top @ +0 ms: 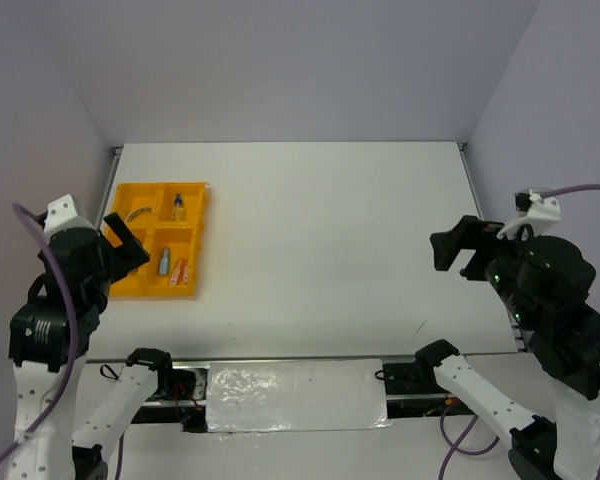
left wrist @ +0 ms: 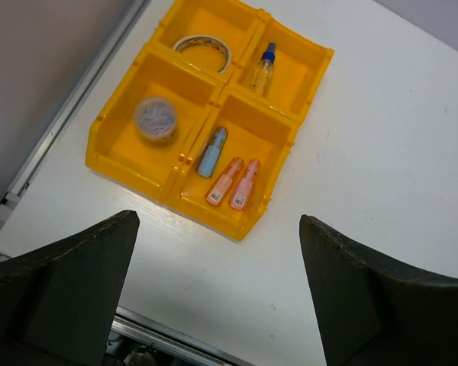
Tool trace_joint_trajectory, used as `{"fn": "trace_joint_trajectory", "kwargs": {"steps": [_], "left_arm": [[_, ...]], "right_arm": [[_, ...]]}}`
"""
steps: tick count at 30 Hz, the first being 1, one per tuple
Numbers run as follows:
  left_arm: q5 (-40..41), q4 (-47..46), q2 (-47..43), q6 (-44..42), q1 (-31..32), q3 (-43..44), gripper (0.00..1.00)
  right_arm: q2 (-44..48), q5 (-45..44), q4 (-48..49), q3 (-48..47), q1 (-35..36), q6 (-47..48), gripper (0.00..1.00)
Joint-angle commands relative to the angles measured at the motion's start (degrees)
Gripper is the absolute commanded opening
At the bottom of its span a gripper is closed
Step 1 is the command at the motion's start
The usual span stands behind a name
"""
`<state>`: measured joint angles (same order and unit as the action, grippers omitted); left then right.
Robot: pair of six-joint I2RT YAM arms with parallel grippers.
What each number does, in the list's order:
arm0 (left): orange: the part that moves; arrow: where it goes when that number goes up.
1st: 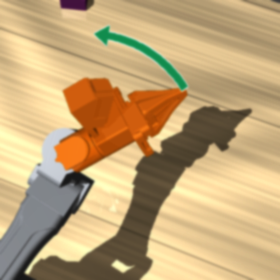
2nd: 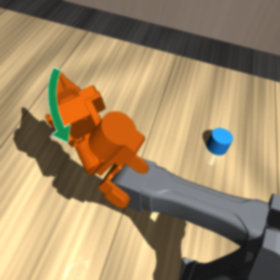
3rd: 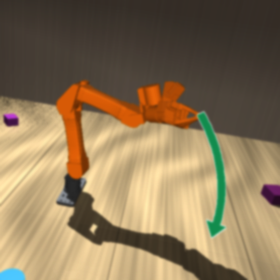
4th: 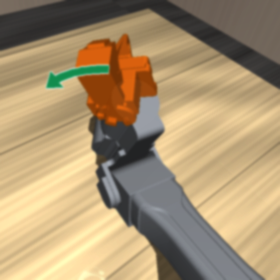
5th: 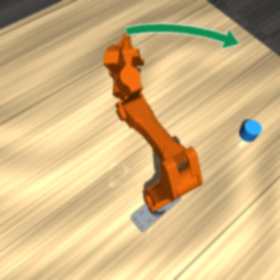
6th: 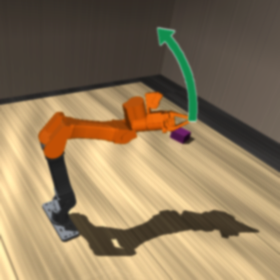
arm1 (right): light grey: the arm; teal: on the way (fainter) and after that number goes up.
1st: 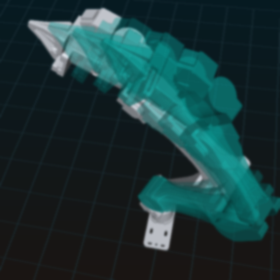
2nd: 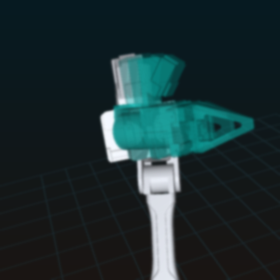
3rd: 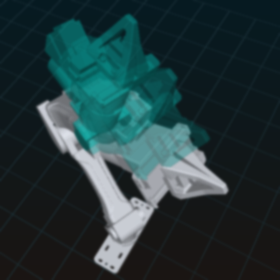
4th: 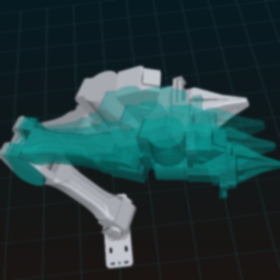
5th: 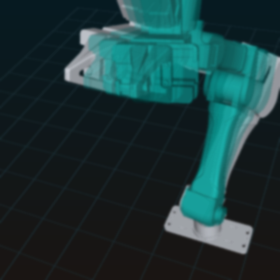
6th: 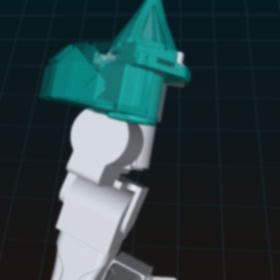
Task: Sort the stationery into containers
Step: Reset both arms
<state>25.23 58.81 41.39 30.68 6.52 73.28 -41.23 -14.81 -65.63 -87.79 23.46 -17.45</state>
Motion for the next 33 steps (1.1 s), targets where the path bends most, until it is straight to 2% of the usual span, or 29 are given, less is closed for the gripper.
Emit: {"fn": "trace_joint_trajectory", "kwargs": {"steps": [1,3,8,13,24,33], "left_arm": [[3.59,3.76,-6.46,3.95,0.24,-1.29,0.99],[5.08,5.96,-9.38,5.35,0.24,-1.56,0.99],[7.63,11.23,-16.77,2.81,0.24,-2.17,0.99],[5.88,9.84,-21.87,-0.27,0.24,-2.35,0.99],[5.44,5.01,-21.87,1.40,0.24,-5.42,0.99],[6.05,1.58,-21.79,0.26,0.24,-7.62,0.99]], "right_arm": [[4.04,-7.24,-2.40,0.25,0.00,0.49,1.00],[6.06,-8.12,-2.84,0.86,0.00,0.75,1.00],[12.13,-9.36,-3.63,4.55,0.00,1.55,1.00],[13.99,-8.05,-3.46,7.01,0.00,1.28,1.00],[13.90,-4.09,3.48,11.41,0.00,1.81,1.00],[11.09,-1.98,5.86,10.79,0.00,2.34,1.00]]}}
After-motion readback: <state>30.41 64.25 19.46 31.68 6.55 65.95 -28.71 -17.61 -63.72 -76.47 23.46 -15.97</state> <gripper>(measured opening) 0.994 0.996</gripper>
